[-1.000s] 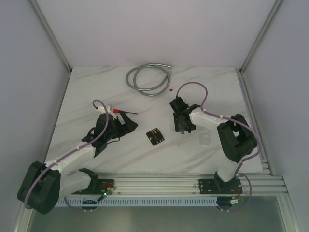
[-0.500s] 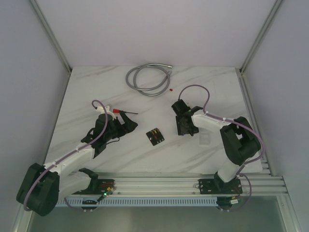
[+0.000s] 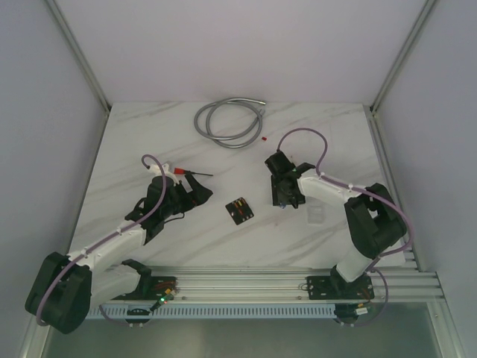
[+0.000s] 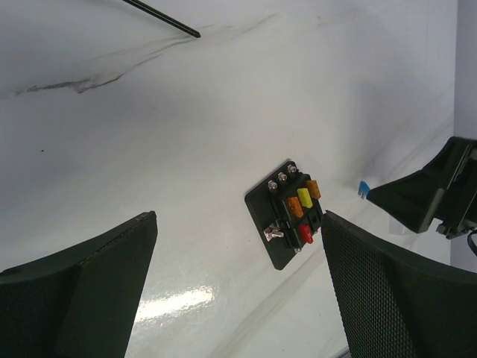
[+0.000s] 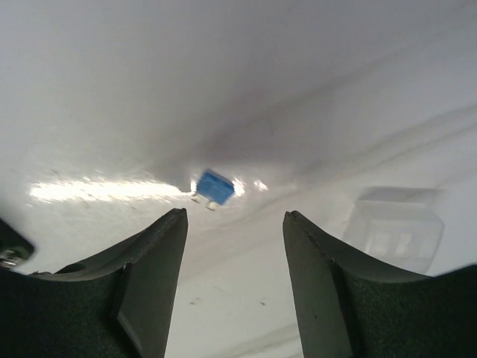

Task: Snap on the fuse box
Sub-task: Pick up the fuse from the center of the board.

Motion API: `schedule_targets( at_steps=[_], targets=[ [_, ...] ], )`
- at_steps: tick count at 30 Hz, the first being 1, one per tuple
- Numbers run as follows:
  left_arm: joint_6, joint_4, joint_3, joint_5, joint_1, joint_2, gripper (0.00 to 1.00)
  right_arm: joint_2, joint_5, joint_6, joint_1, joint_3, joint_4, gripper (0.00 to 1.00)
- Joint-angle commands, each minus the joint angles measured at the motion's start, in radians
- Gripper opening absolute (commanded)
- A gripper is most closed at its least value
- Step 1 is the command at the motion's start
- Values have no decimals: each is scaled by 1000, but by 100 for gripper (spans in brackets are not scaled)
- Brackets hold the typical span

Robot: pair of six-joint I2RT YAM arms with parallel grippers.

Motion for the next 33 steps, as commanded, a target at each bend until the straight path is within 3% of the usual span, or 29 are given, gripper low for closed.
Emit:
schedule_targets(
  at_steps=[1,11,33],
  targets=[
    [-9,16,-8,4,5,-15,100,-14,-1,124,9,45,53,61],
    [-7,16,-11,3,5,-18,100,46,21,213,9,28,103,47],
    [-7,16,-13,6,5,-20,100,27,84,216,7,3,62,45]
  ],
)
